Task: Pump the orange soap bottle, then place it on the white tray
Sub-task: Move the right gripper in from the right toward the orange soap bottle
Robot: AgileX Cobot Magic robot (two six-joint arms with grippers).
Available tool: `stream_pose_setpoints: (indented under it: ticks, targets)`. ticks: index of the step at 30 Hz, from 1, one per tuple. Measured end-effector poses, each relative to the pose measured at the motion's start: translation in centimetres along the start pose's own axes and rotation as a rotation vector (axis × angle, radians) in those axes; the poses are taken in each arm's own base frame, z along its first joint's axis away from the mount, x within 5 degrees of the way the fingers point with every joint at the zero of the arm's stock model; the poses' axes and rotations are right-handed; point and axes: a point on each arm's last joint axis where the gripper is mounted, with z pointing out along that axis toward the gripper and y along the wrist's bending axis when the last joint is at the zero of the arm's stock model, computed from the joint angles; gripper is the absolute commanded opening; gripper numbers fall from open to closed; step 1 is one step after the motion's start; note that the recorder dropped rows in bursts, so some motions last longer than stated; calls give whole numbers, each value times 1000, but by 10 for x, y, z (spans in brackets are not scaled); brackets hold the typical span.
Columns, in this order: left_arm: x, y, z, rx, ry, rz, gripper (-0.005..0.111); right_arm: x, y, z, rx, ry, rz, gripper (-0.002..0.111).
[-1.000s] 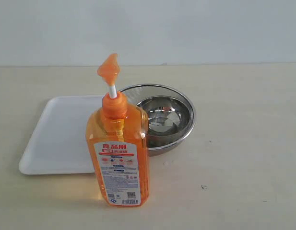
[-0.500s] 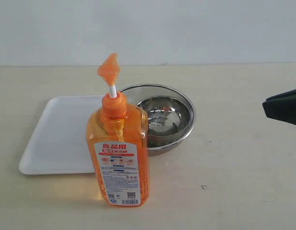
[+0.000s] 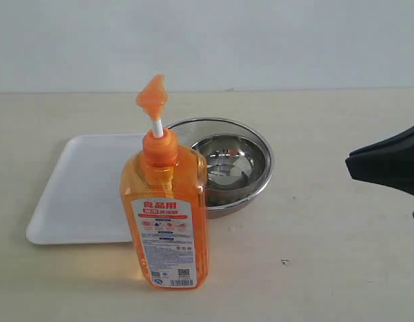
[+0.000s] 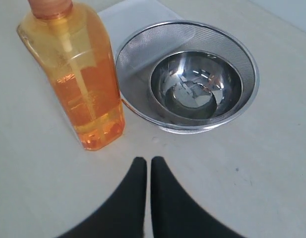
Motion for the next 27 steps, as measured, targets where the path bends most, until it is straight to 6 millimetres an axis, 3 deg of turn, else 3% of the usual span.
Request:
stream_pose_setpoints:
  ticks: [27]
  targets:
    - [-2, 0, 0, 1, -17, 2, 5, -2, 0, 0, -4, -27, -39, 0]
